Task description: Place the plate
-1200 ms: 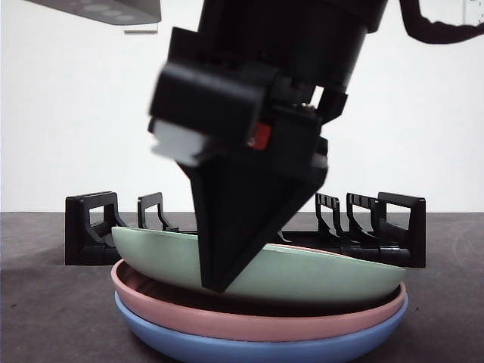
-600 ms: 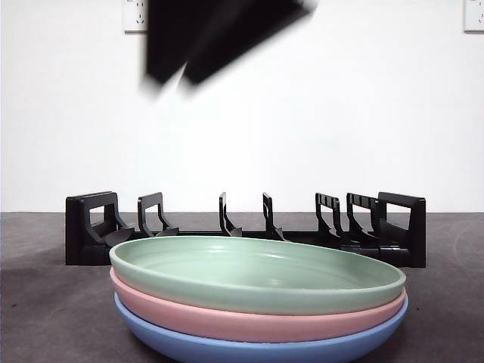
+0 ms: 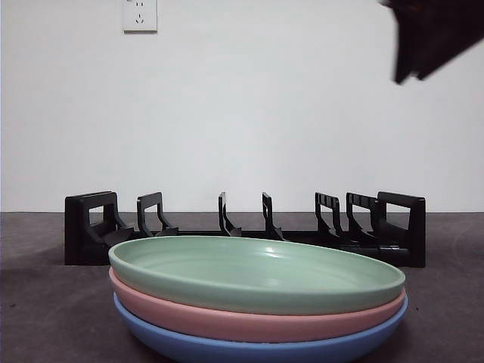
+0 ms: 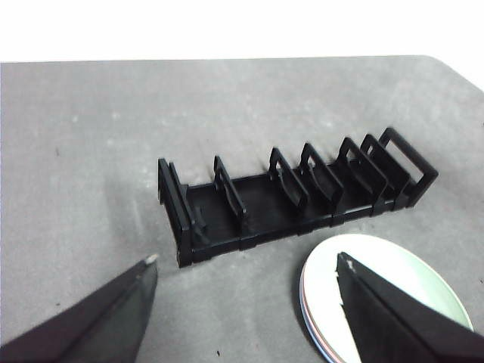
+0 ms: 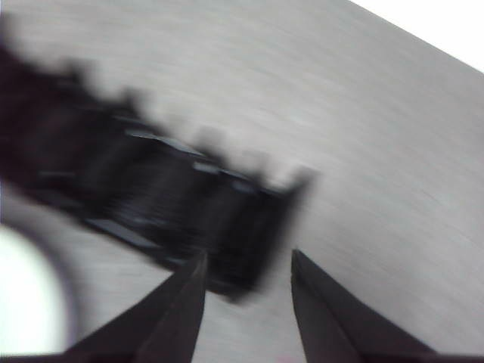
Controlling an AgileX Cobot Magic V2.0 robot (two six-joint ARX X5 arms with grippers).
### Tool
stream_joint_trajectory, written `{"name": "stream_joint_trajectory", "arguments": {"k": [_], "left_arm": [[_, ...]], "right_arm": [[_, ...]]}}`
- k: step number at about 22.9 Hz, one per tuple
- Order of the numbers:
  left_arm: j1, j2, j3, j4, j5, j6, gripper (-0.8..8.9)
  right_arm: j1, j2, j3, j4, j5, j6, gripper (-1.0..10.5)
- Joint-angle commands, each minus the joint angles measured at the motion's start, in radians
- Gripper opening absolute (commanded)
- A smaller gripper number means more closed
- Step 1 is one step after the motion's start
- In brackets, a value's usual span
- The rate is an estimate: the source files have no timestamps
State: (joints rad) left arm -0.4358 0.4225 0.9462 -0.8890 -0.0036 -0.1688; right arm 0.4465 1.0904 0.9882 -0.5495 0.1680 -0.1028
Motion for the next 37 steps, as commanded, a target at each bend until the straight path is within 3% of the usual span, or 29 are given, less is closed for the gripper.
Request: {"name": "stream_joint_trajectory", "arguments": {"k": [1,4,9,15,16,17,19,24,37], "left_arm": [[-0.002,0.002,0.010,0.007,-0.005,0.003,3.75],[-0.002,0.002,0.010,0.007,-0.005,0.003,3.75],[-0.002,0.002,0.010,0.007,-0.005,0.003,3.75],[-0.002,0.002,0.010,0.002,-0.005,0.000,3.67],[-0.002,0.002,0.010,0.002,-0.005,0.000,2.71],[-0.002,0.002,0.010,-0.002,-0.004,0.000,0.93],[-0.002,0.002,0.010,-0.006,-0.004,0.003,0.01],[-0.002,-0.001,0.010,-0.013,-0.004,0.003,0.07],[-0.003,0.000,0.010,-0.008,-0.004,0.003,0.07]], "right_arm": [[-0.085,-0.033,0.006,-0.052,-0.040,-0.032,1.8],[-0.143,-0.152,0.006,-0.147,-0.050,-0.032,1.9],[-0.147,-0.352,0.006,-0.256,-0.098,-0.003,1.9],[-0.147,-0.429,0.006,-0.304,-0.109,-0.003,1.8],[-0.147,-0.430,0.006,-0.308,-0.109,-0.003,1.1],[-0.147,-0.432,0.006,-0.315,-0.109,-0.003,0.0],[-0.147,-0.431,0.006,-0.317,-0.119,-0.002,0.2],[-0.147,-0.426,0.006,-0.338,-0.198,0.002,0.2],[-0.147,-0.447,0.007,-0.339,-0.194,0.005,0.2]]}}
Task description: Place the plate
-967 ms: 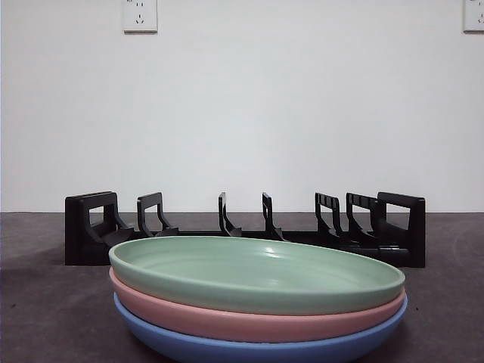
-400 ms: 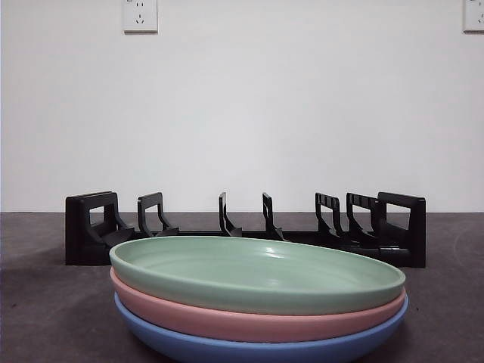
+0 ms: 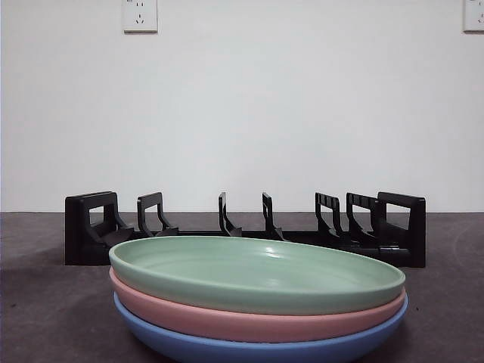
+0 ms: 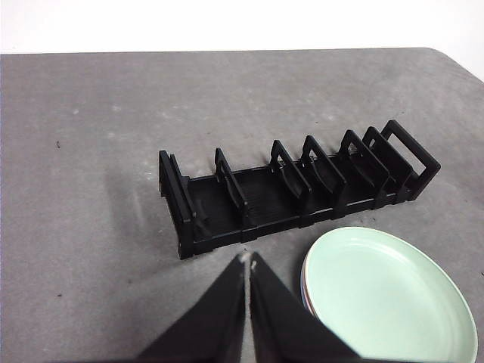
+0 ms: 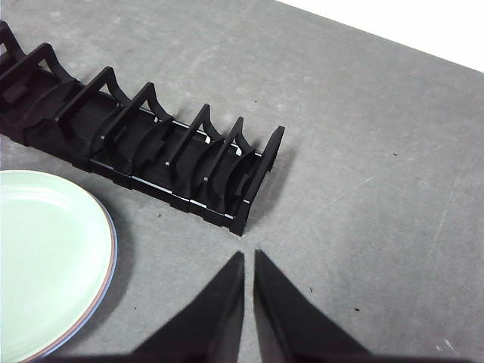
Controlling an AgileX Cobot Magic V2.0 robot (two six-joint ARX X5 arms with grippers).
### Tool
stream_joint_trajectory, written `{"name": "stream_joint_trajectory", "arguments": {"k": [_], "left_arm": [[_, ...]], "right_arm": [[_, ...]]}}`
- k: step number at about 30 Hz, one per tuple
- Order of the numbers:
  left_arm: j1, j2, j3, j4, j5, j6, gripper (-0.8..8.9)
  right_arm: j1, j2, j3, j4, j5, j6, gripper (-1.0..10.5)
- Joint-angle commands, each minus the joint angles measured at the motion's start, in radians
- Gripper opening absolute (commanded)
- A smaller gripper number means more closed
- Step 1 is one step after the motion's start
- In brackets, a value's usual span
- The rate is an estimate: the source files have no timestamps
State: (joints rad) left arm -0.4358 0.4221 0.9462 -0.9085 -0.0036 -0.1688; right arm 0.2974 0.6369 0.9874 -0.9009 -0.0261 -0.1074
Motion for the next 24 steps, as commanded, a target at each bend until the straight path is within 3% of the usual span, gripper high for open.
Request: {"name": "stream_joint_trajectory", "arguments": {"k": [1,5,10,15,19,24], "left_arm": [[-0.003,0.000,0.010,0.013,-0.004,0.005,0.07],[0.000,-0.074,-0.076,0.122,-0.018,0.129,0.07],[0.144,-0.219,-0.411,0.513,-0.082,0.278,0.07],[0.312,-0.314,-0.730,0.828,-0.076,0.177,0.07],[0.382,-0.423,-0.892,0.850,-0.074,0.077,0.07],[0.406,-0.419,-0.933,0.772,-0.070,0.080,0.07]], "right_arm": [[0.002,0.006,0.008,0.012,0.000,0.010,0.2],[0.002,0.006,0.008,0.015,0.000,0.010,0.2],[0.002,0.006,0.008,0.019,0.000,0.010,0.2],[0.002,0.006,0.008,0.034,0.000,0.010,0.2],[0.002,0.006,0.008,0.042,0.000,0.010,0.2],[0.002,0.006,0.008,0.047,0.000,0.010,0.2]]}}
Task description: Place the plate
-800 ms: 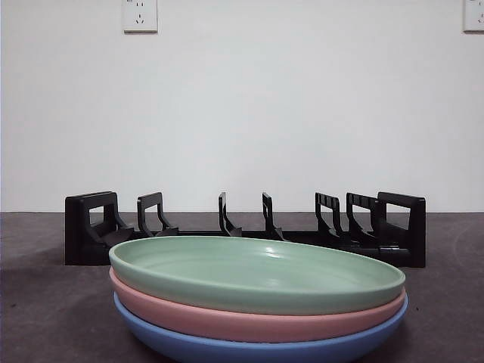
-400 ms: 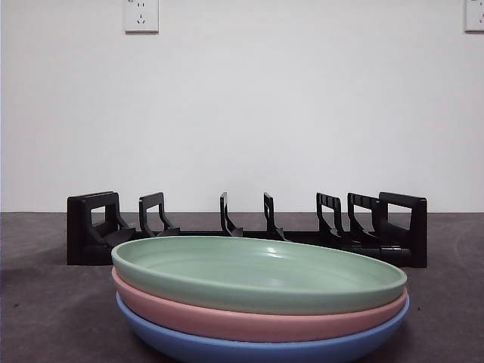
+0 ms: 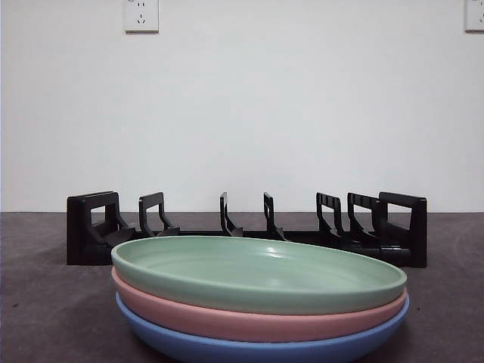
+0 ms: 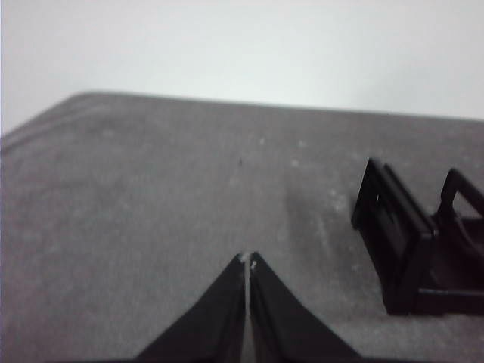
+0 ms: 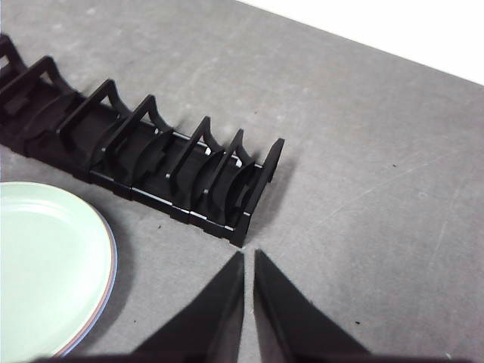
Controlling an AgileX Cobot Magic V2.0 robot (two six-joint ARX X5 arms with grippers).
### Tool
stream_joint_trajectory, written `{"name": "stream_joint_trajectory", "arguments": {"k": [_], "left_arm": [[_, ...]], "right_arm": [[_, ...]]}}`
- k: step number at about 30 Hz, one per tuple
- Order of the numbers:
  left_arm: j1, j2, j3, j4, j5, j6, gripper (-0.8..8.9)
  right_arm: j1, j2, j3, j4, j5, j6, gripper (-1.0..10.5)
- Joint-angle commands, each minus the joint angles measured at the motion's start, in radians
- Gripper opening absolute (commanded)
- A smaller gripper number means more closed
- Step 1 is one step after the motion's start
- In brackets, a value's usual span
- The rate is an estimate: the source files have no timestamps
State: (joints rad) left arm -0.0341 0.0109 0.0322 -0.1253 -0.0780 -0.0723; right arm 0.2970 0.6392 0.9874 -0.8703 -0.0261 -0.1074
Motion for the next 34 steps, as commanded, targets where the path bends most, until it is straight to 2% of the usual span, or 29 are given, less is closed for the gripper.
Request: {"name": "stream_joint_trajectory", "arguments": {"k": [1,18,20,22,25,28,32,34], "left_arm": [[0.005,-0.008,-0.019,-0.019,0.005,-0.025,0.07],[0.005,-0.003,-0.019,-0.016,0.004,-0.025,0.07],[0.005,-0.003,-0.019,-0.016,0.003,-0.025,0.07],[0.005,-0.003,-0.019,-0.016,0.003,-0.025,0.07],[0.005,-0.003,-0.019,-0.016,0.003,-0.025,0.07],[0.005,-0.003,-0.019,-0.016,0.004,-0.025,0.07],[0.005,-0.003,-0.019,-0.016,0.003,-0.025,0.07],[0.005,-0.003,-0.019,-0.016,0.003,-0.025,0.07]], "right_arm": [[0.002,0.003,0.008,0.016,0.000,0.010,0.2],[0.002,0.004,0.008,0.017,0.000,0.010,0.2],[-0.007,-0.017,0.007,0.028,0.013,-0.060,0.2],[-0.034,-0.065,-0.019,0.077,-0.001,-0.089,0.2],[-0.108,-0.211,-0.161,0.229,0.000,-0.103,0.2],[-0.187,-0.364,-0.365,0.418,0.000,-0.079,0.2],[-0.250,-0.503,-0.636,0.643,-0.001,-0.006,0.2],[-0.271,-0.548,-0.734,0.689,-0.001,0.048,0.2]]}}
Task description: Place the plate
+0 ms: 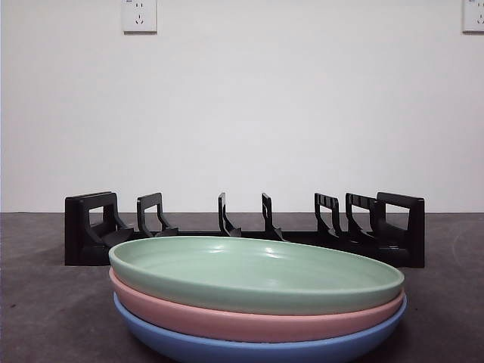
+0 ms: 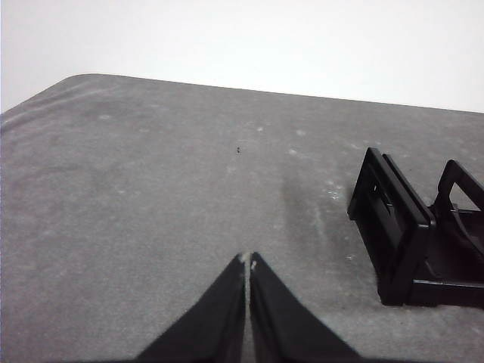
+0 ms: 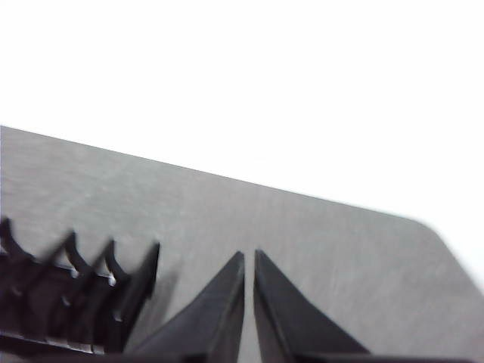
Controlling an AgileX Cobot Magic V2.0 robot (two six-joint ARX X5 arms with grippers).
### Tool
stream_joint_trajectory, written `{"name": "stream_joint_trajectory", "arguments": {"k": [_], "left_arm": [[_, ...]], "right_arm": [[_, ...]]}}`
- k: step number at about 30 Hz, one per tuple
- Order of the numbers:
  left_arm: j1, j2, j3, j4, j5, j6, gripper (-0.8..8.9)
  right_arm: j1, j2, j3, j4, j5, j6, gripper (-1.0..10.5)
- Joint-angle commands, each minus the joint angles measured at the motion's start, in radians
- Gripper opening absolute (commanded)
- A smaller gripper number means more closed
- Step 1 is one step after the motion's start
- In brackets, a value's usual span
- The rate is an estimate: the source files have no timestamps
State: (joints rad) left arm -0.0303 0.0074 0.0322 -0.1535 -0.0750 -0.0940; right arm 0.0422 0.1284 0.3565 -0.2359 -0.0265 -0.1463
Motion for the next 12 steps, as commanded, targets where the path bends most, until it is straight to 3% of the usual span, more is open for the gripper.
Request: {"name": "stream_joint_trajectory", "arguments": {"k": [1,7,12], "left_arm": [[0.001,0.000,-0.019,0.012,0.001,-0.003,0.07],[0.001,0.000,-0.019,0.013,0.000,-0.003,0.07],[0.001,0.000,-0.019,0.013,0.000,-0.003,0.07]], "right_arm": [[-0.026,-0.058,-0.148,0.074,0.000,0.112,0.2],[-0.030,-0.125,-0.317,0.151,-0.011,0.156,0.2],[-0.033,-0.125,-0.345,0.129,-0.016,0.164,0.2]]}}
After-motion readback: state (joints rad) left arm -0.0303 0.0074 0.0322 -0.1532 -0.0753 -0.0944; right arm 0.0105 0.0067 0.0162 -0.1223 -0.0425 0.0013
